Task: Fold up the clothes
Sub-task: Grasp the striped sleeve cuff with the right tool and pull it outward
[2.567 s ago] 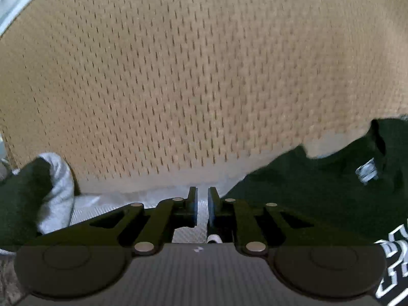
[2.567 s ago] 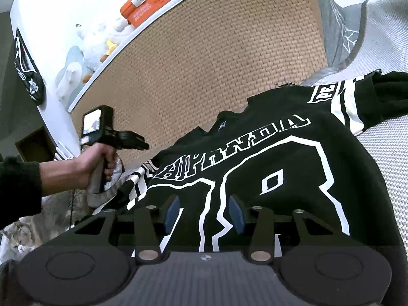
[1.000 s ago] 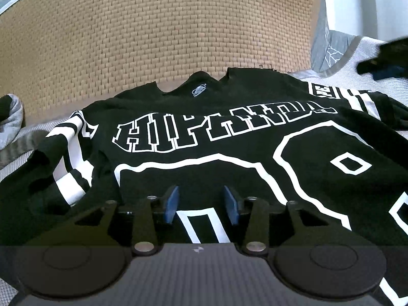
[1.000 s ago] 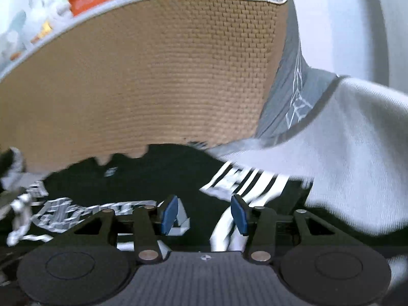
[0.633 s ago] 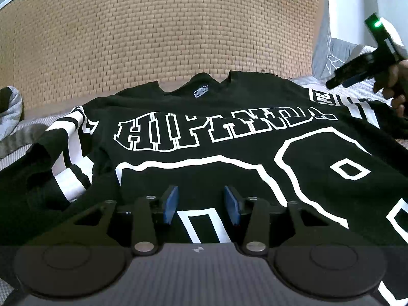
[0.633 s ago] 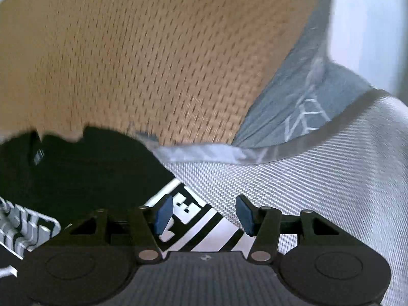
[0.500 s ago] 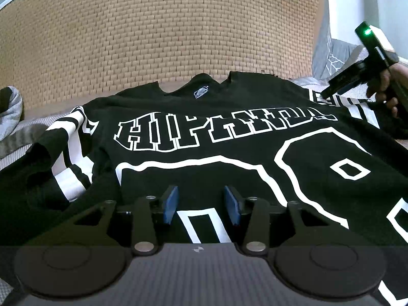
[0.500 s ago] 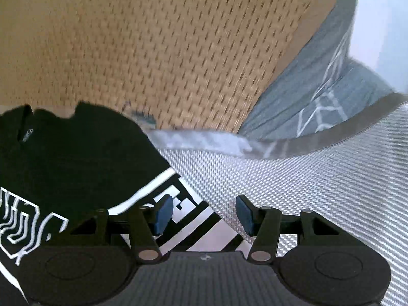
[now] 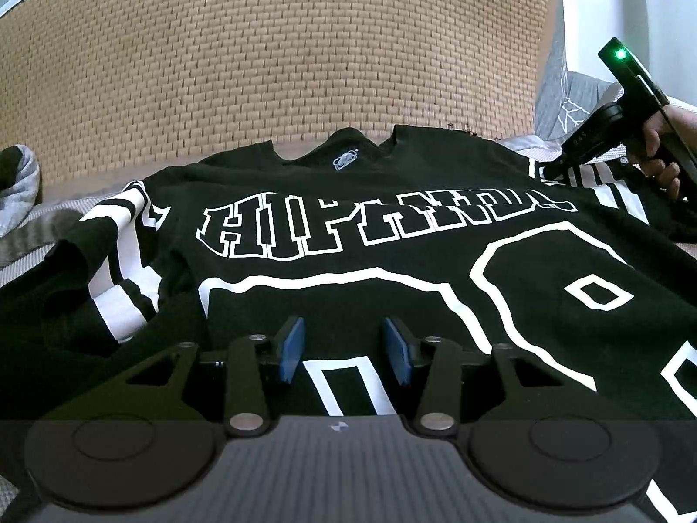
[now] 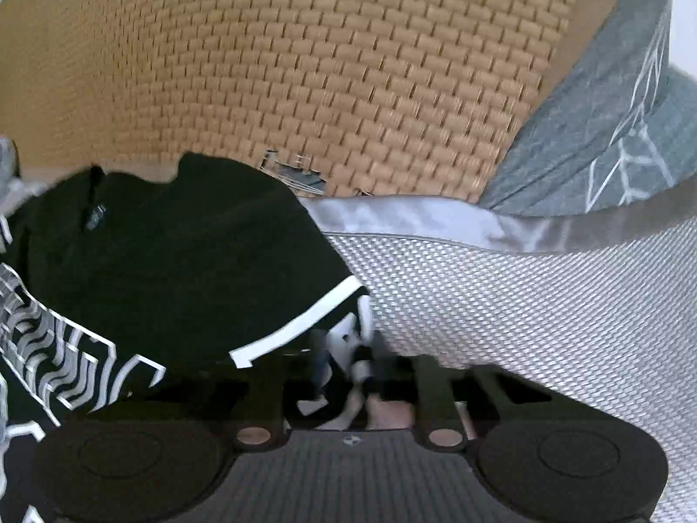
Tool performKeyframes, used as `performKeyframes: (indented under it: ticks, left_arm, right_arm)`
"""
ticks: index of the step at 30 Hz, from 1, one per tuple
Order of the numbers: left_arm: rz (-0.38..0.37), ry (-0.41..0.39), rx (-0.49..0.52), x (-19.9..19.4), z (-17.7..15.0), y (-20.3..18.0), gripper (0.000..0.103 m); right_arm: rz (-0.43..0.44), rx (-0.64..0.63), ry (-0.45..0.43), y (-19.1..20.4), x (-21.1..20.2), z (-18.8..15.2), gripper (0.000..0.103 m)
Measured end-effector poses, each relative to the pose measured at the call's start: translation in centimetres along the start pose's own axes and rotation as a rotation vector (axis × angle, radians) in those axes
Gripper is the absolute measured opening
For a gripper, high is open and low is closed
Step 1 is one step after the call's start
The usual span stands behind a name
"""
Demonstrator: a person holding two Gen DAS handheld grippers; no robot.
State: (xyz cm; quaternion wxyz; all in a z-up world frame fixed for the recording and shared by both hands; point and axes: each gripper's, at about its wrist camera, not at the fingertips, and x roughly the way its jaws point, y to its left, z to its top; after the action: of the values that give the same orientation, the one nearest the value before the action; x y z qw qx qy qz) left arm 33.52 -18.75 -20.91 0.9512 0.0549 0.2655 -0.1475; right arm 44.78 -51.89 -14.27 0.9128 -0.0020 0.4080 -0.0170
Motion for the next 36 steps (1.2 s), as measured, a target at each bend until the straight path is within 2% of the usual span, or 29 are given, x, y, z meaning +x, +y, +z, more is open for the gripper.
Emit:
performKeyframes:
  ticks: [3,6,15,20,23,29,36]
  left_arm:
    - [0.001,0.000,0.000,0.0,0.0,0.0,0.046]
    - [0.001,0.000,0.001,0.0,0.0,0.0,0.046]
    - [-0.001,-0.002,0.004,-0.1,-0.1,0.1,0.046]
    - [-0.003,-0.004,0.002,-0.1,-0.1,0.2,0.046]
    - [-0.003,-0.004,0.000,0.0,-0.1,0.2,0.046]
    - [-0.004,-0.007,0.001,0.0,-0.1,0.2,0.046]
    - [0.000,-0.007,0.005,0.1,-0.1,0.2,0.047]
  right_arm:
    - [-0.067,-0.064,-0.027,1.5,-0.5,0.0,0.009]
    - [-0.143,-0.061,-0.053,2.0,-0.7,0.5,0.008]
    - [-0.244,-0.070,-0.039,2.1,0.0,1.0,0.004]
    - [-0.299,-0.076,-0.032,2.2,0.4,1.3,0.006]
    - [-0.335,-0.036,-0.069,1.6,-0.5,0.6,0.012]
    - [-0.319,0.098,-0.155,-0.4,-5.5,-1.8,0.013]
    - [-0.283,0.188,-0.226,1.1,-11.5,-7.0,0.015]
